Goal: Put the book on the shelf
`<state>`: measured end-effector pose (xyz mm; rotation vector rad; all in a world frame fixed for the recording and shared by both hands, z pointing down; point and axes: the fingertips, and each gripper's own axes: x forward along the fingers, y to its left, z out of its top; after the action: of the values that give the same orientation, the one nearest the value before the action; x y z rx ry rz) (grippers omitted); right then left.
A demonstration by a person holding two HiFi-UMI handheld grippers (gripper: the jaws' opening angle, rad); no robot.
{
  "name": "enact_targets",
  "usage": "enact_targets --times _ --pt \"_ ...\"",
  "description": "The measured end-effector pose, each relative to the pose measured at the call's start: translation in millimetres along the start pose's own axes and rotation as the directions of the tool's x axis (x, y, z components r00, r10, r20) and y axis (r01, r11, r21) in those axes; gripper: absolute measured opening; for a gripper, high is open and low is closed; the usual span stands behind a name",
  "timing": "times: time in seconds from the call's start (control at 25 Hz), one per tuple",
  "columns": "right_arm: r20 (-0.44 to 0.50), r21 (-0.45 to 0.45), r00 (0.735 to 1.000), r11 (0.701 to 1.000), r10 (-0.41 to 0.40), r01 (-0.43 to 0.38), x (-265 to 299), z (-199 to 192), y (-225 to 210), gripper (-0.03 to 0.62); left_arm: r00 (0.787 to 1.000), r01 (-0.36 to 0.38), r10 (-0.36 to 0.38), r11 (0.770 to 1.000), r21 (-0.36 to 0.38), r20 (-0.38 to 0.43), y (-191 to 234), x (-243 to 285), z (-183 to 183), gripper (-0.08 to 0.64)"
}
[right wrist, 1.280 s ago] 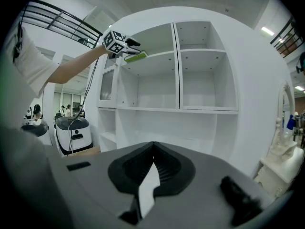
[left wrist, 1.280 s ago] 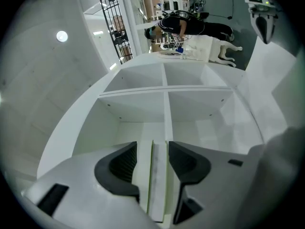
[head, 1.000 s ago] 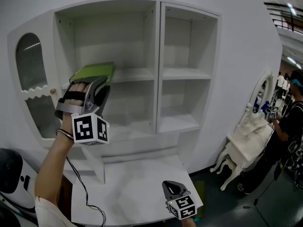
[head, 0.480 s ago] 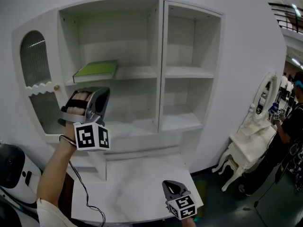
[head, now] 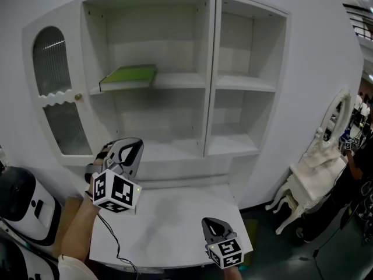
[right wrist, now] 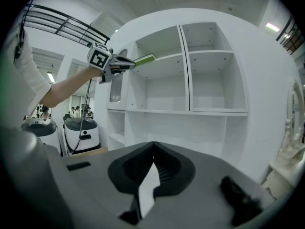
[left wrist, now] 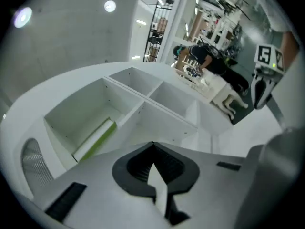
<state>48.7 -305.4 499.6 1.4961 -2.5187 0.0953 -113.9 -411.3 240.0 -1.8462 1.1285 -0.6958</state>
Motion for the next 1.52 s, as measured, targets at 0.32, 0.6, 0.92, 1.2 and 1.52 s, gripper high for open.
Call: enact_targets --times 0.32,0.6,0.92,1.2,1.52 --pt "0.026 -0.022 0.998 0.998 0.058 -0.057 14 9 22 0.014 0.988 0.133 -0.152 0.925 -0.355 -0.025 -108 -36 -67 0.008" --pt "0.075 -0.047 0.985 0.987 0.157 -0.154 29 16 58 0.013 0.981 0.138 -0.194 0.776 -0.616 -0.024 -176 -77 -97 0.008" --pt "0.097 -0.06 0.954 0.959 0.282 -0.277 36 16 102 0.012 0.992 0.098 -0.124 0.594 -0.798 0.029 -207 -114 -101 0.006" --pt "0.107 -0.081 0.937 0.942 0.333 -0.326 38 15 129 0.012 0.989 0.142 -0.103 0.498 -0.855 0.104 -230 -126 -86 0.006" --pt "0.127 -0.066 0.92 0.928 0.371 -0.365 34 14 137 0.012 0.981 0.193 -0.118 0.443 -0.875 0.157 -245 -130 -76 0.006"
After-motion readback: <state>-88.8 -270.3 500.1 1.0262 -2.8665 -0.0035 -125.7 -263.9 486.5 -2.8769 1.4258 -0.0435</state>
